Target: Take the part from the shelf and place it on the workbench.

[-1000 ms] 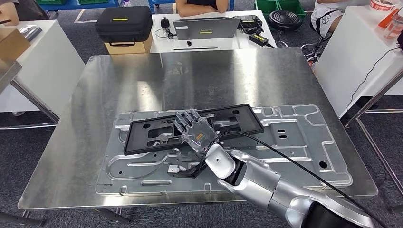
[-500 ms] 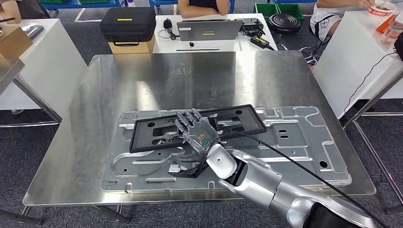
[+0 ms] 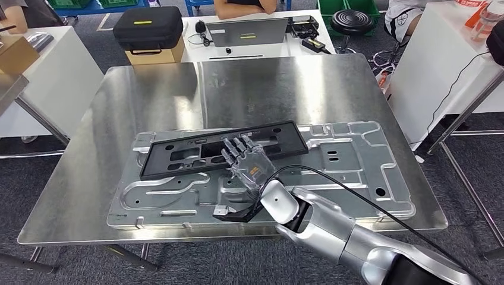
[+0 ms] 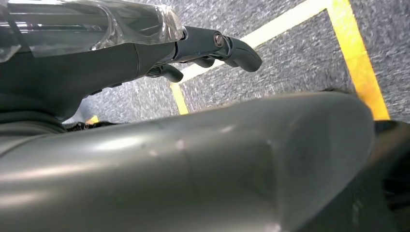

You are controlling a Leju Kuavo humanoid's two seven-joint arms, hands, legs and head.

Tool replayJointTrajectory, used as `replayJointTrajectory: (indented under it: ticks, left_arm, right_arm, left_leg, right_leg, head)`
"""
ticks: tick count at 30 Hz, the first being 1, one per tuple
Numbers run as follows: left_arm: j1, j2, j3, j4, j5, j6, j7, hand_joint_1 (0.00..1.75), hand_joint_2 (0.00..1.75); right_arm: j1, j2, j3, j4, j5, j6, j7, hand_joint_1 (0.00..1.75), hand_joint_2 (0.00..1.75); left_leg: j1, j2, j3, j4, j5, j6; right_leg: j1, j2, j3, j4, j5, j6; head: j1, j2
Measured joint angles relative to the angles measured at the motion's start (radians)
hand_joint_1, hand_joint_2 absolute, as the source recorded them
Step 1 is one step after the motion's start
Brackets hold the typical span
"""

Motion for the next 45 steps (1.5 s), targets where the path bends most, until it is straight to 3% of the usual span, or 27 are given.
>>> replayJointTrajectory:
  ticks: [1, 2, 5, 6, 8, 10, 12, 14, 15, 16, 18, 19, 21, 22, 24, 26, 28, 30, 31, 32, 33, 35, 37, 38, 40, 42, 45]
  left_arm:
    - [0.0, 0.0, 0.0, 0.0, 0.0, 0.0, 0.0, 0.0, 0.0]
    - [0.0, 0.0, 0.0, 0.0, -0.001, 0.0, 0.0, 0.0, 0.0]
    - [-0.004, 0.002, 0.0, 0.0, -0.003, 0.0, 0.0, 0.0, 0.0]
    - [-0.005, 0.002, 0.0, 0.0, -0.004, 0.0, 0.0, 0.0, 0.0]
    - [-0.006, 0.003, 0.0, 0.0, -0.005, 0.0, 0.0, 0.0, 0.0]
    - [-0.007, 0.001, 0.0, 0.0, -0.004, 0.0, 0.0, 0.0, 0.0]
    - [-0.007, 0.0, 0.0, 0.0, -0.004, 0.0, 0.0, 0.0, 0.0]
    - [-0.007, -0.001, 0.0, 0.0, -0.004, 0.0, 0.0, 0.0, 0.0]
    - [-0.007, -0.001, 0.0, 0.0, -0.004, 0.0, 0.0, 0.0, 0.0]
    - [-0.006, -0.002, 0.0, 0.0, -0.005, 0.0, 0.001, 0.0, 0.0]
    - [-0.007, -0.003, 0.0, 0.0, -0.005, 0.0, 0.001, 0.0, 0.0]
    - [-0.007, -0.003, 0.0, 0.0, -0.005, 0.0, 0.001, 0.0, 0.0]
    - [-0.008, -0.003, 0.0, 0.0, -0.007, 0.0, 0.002, 0.0, 0.0]
    - [-0.009, -0.003, 0.0, 0.0, -0.008, 0.0, 0.002, 0.0, 0.0]
    - [-0.009, -0.004, 0.0, 0.0, -0.009, -0.001, 0.005, 0.0, 0.0]
    - [-0.008, -0.004, 0.0, 0.0, -0.009, -0.004, 0.009, 0.0, 0.0]
    - [-0.008, -0.004, 0.0, 0.0, -0.009, -0.007, 0.012, 0.0, 0.0]
    - [-0.009, -0.004, 0.0, 0.0, -0.01, -0.011, 0.014, 0.0, 0.0]
    - [-0.01, -0.003, 0.0, 0.0, -0.01, -0.012, 0.014, 0.0, 0.0]
    - [-0.01, -0.003, 0.0, 0.0, -0.01, -0.012, 0.014, 0.0, 0.0]
    - [-0.01, -0.003, 0.0, 0.0, -0.01, -0.012, 0.014, 0.0, 0.0]
    - [-0.014, -0.003, 0.0, 0.0, -0.01, -0.012, 0.014, 0.0, 0.0]
    - [-0.02, -0.004, 0.0, 0.0, -0.01, -0.012, 0.014, 0.0, 0.0]
    - [-0.023, -0.004, 0.0, 0.0, -0.01, -0.013, 0.015, 0.0, 0.0]
    - [-0.022, -0.004, 0.0, 0.0, -0.011, -0.013, 0.016, 0.0, 0.0]
    - [-0.021, -0.005, -0.001, 0.0, -0.012, -0.013, 0.017, 0.0, 0.0]
    - [-0.022, -0.006, -0.001, 0.0, -0.019, -0.013, 0.016, 0.0, 0.0]
  right_arm:
    - [0.0, -0.001, 0.0, 0.0, 0.0, 0.002, 0.0, 0.0, 0.0]
    - [0.0, -0.002, 0.0, -0.001, -0.001, 0.003, 0.0, 0.0, 0.0]
    - [0.0, -0.004, -0.001, -0.006, -0.001, 0.004, 0.001, 0.0, 0.0]
    - [-0.001, -0.004, -0.002, -0.007, -0.001, 0.004, 0.001, 0.0, 0.0]
    - [-0.001, -0.004, -0.004, -0.01, -0.001, 0.004, 0.002, 0.0, 0.0]
    - [-0.001, -0.005, -0.004, -0.013, -0.001, 0.004, 0.002, 0.0, 0.0]
    - [-0.002, -0.008, -0.005, -0.015, -0.001, 0.004, 0.002, 0.0, 0.0]
    - [-0.002, -0.011, -0.005, -0.015, -0.001, 0.004, 0.002, 0.0, 0.0]
    - [-0.001, -0.012, -0.005, -0.015, -0.002, 0.004, 0.002, 0.0, 0.0]
    - [0.0, -0.014, -0.005, -0.015, -0.002, 0.004, 0.002, 0.0, 0.0]
    - [0.0, -0.015, -0.005, -0.015, -0.002, 0.004, 0.002, 0.0, 0.0]
    - [-0.001, -0.016, -0.006, -0.015, -0.003, 0.004, 0.002, 0.0, 0.0]
    - [-0.002, -0.015, -0.007, -0.015, -0.006, 0.004, 0.003, 0.0, 0.0]
    - [-0.002, -0.015, -0.008, -0.015, -0.008, 0.004, 0.004, 0.0, 0.0]
    - [-0.002, -0.016, -0.009, -0.015, -0.013, 0.004, 0.005, 0.0, 0.0]
    - [-0.002, -0.017, -0.009, -0.015, -0.018, 0.005, 0.005, 0.0, 0.0]
    - [-0.003, -0.017, -0.009, -0.016, -0.022, 0.005, 0.006, 0.0, 0.0]
    - [-0.001, -0.017, -0.01, -0.016, -0.027, 0.005, 0.008, 0.0, 0.0]
    - [0.0, -0.017, -0.01, -0.016, -0.03, 0.005, 0.009, 0.0, 0.0]
    - [0.0, -0.017, -0.01, -0.016, -0.032, 0.005, 0.01, 0.0, 0.0]
    - [0.001, -0.018, -0.01, -0.016, -0.033, 0.005, 0.012, 0.0, 0.0]
    - [0.001, -0.02, -0.015, -0.018, -0.035, 0.004, 0.015, 0.0, 0.0]
    - [-0.001, -0.022, -0.022, -0.021, -0.037, 0.004, 0.017, 0.0, 0.0]
    - [-0.002, -0.023, -0.024, -0.023, -0.039, 0.004, 0.018, 0.0, 0.0]
    - [-0.001, -0.025, -0.025, -0.024, -0.041, 0.004, 0.018, 0.0, 0.0]
    - [0.002, -0.029, -0.025, -0.024, -0.043, 0.004, 0.018, 0.0, 0.0]
    - [0.005, -0.036, -0.025, -0.024, -0.048, 0.004, 0.018, 0.0, 0.0]
  left_leg:
    - [-0.005, 0.0, 0.008, 0.009, -0.002, 0.006]
    - [-0.011, 0.0, 0.035, -0.022, 0.013, 0.016]
    - [-0.037, 0.001, 0.166, -0.227, 0.07, 0.058]
    - [-0.044, 0.002, 0.187, -0.268, 0.08, 0.067]
    - [-0.053, 0.003, 0.186, -0.287, 0.096, 0.075]
    - [-0.05, 0.003, 0.182, -0.307, 0.126, 0.079]
    - [-0.042, 0.004, 0.172, -0.326, 0.16, 0.078]
    - [-0.041, 0.005, 0.148, -0.328, 0.183, 0.076]
    - [-0.041, 0.006, 0.134, -0.326, 0.193, 0.075]
    - [-0.04, 0.007, 0.12, -0.325, 0.203, 0.073]
    - [-0.036, 0.009, 0.09, -0.317, 0.22, 0.067]
    - [-0.035, 0.009, 0.078, -0.312, 0.227, 0.063]
    - [-0.036, 0.009, 0.059, -0.299, 0.239, 0.052]
    - [-0.037, 0.008, 0.055, -0.295, 0.245, 0.046]
    - [-0.035, 0.007, 0.05, -0.294, 0.259, 0.034]
    - [-0.03, 0.007, 0.035, -0.272, 0.234, 0.022]
    - [-0.024, 0.007, 0.001, -0.175, 0.141, 0.01]
    - [-0.021, 0.007, -0.033, -0.035, 0.052, 0.002]
    - [-0.02, 0.007, -0.037, 0.013, 0.039, -0.001]
    - [-0.02, 0.007, -0.026, 0.029, 0.049, -0.001]
    - [-0.02, 0.007, 0.002, 0.008, 0.074, 0.0]
    - [-0.021, 0.006, 0.104, -0.124, 0.114, 0.006]
    - [-0.026, 0.004, 0.191, -0.263, 0.11, 0.017]
    - [-0.03, 0.003, 0.207, -0.296, 0.102, 0.022]
    - [-0.031, 0.003, 0.199, -0.304, 0.112, 0.035]
    - [-0.029, 0.005, 0.182, -0.305, 0.133, 0.052]
    - [-0.033, 0.007, 0.143, -0.305, 0.167, 0.068]
  right_leg:
    - [0.006, 0.0, -0.008, 0.0, 0.007, -0.002]
    - [0.012, 0.0, -0.016, 0.0, 0.014, -0.004]
    - [0.023, -0.002, -0.034, -0.002, 0.036, -0.003]
    - [0.022, -0.005, -0.036, -0.004, 0.043, 0.001]
    - [0.016, -0.011, -0.036, -0.012, 0.06, 0.015]
    - [0.015, -0.011, -0.041, -0.015, 0.06, 0.028]
    - [0.015, -0.011, -0.061, 0.037, -0.007, 0.037]
    - [0.011, -0.011, -0.092, 0.162, -0.106, 0.046]
    - [0.008, -0.011, -0.099, 0.22, -0.131, 0.05]
    - [0.007, -0.011, -0.095, 0.253, -0.134, 0.054]
    - [0.005, -0.011, -0.035, 0.212, -0.092, 0.059]
    - [0.004, -0.011, 0.016, 0.149, -0.073, 0.061]
    - [0.006, -0.01, 0.109, 0.016, -0.074, 0.053]
    - [0.008, -0.009, 0.13, -0.019, -0.083, 0.046]
    - [0.012, -0.007, 0.131, -0.032, -0.08, 0.025]
    - [0.01, -0.01, 0.117, -0.035, -0.063, 0.007]
    - [0.007, -0.011, 0.092, -0.036, -0.04, -0.004]
    - [0.007, -0.011, 0.061, -0.035, -0.017, -0.007]
    - [0.007, -0.011, 0.045, -0.035, -0.005, -0.006]
    - [0.007, -0.011, 0.03, -0.034, 0.006, -0.004]
    - [0.007, -0.011, 0.016, -0.034, 0.017, -0.001]
    - [0.008, -0.011, -0.009, -0.033, 0.037, 0.006]
    - [0.01, -0.012, -0.022, -0.035, 0.057, 0.017]
    - [0.01, -0.013, -0.025, -0.036, 0.066, 0.023]
    - [0.008, -0.012, -0.03, -0.04, 0.081, 0.033]
    - [0.006, -0.011, -0.047, -0.006, 0.04, 0.041]
    - [0.006, -0.011, -0.098, 0.179, -0.11, 0.045]
  head:
    - [0.0, 0.0]
    - [0.0, 0.0]
    - [0.001, 0.0]
    - [0.001, 0.0]
    - [0.0, 0.0]
    - [-0.001, 0.0]
    - [0.002, 0.0]
    - [0.004, 0.0]
    - [0.004, 0.0]
    - [0.004, 0.0]
    - [0.005, 0.0]
    - [0.005, 0.0]
    - [0.004, 0.0]
    - [0.003, 0.0]
    - [0.002, 0.0]
    - [0.002, 0.0]
    - [0.001, 0.0]
    - [0.0, 0.0]
    - [0.0, 0.0]
    - [0.0, 0.0]
    - [0.0, 0.0]
    - [0.0, 0.0]
    - [0.001, 0.0]
    - [0.002, 0.0]
    - [0.003, 0.0]
    - [0.003, 0.0]
    - [0.005, 0.0]
